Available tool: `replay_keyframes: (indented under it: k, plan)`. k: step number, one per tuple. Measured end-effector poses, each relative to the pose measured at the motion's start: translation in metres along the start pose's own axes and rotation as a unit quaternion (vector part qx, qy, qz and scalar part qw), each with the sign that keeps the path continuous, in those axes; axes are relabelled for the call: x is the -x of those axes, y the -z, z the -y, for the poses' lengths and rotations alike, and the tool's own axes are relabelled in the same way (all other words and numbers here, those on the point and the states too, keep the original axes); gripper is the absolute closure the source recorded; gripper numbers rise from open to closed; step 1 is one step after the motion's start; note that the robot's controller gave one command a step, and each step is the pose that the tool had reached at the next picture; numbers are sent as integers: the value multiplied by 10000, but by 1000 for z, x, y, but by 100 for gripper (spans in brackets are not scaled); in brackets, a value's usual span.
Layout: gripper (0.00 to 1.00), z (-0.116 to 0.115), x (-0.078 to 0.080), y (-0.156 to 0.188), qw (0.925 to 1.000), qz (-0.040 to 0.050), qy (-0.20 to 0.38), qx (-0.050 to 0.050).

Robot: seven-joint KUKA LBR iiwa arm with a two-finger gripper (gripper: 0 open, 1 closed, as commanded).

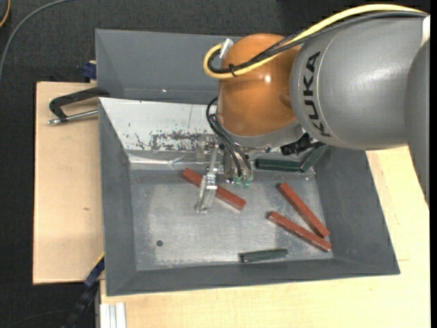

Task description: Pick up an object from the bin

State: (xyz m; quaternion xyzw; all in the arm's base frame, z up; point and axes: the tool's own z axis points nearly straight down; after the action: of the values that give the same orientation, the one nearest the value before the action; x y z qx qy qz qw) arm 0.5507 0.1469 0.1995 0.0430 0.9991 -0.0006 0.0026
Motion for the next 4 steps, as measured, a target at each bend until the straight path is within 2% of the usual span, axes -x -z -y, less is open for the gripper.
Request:
replay_keyframes:
  k: [1,2,3,4]
  plan:
    - [0,44,14,-132,9996,-24,-289,9]
    - [100,42,18,-125,9996,31,-283,32]
    - [0,43,15,-128,9996,-8,-277,18]
    - [0,77,31,-129,9976,3,-687,11]
